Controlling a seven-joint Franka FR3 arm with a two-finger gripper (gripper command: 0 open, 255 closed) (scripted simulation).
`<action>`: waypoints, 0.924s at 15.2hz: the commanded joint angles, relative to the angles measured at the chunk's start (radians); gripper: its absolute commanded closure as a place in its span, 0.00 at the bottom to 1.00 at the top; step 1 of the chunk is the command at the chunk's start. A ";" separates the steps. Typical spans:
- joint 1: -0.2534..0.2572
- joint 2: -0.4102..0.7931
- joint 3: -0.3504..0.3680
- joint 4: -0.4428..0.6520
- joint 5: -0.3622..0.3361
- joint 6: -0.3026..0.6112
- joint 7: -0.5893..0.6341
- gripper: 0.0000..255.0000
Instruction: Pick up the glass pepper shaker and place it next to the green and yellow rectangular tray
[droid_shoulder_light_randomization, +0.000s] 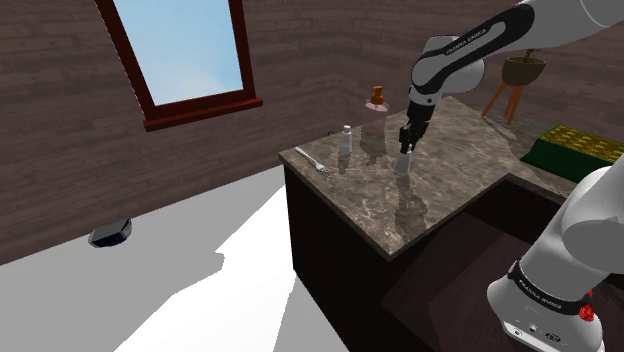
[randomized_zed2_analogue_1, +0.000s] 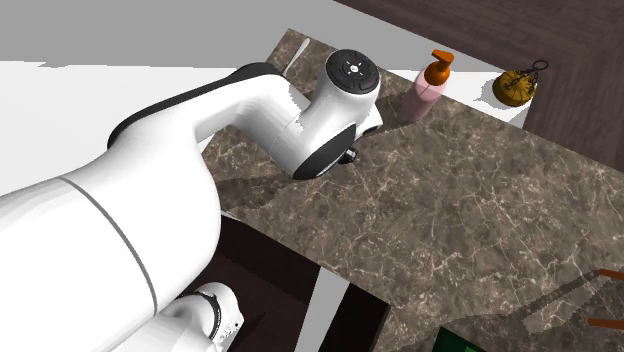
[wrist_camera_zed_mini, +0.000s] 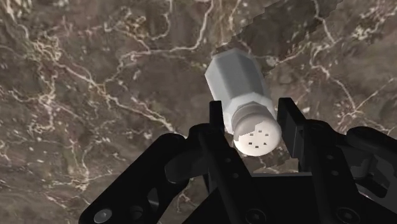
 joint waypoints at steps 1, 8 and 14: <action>-0.001 0.002 -0.001 -0.002 0.000 0.000 -0.001 1.00; -0.003 -0.044 0.005 0.039 -0.023 -0.084 0.023 1.00; -0.005 -0.081 0.011 0.087 -0.038 -0.167 0.040 1.00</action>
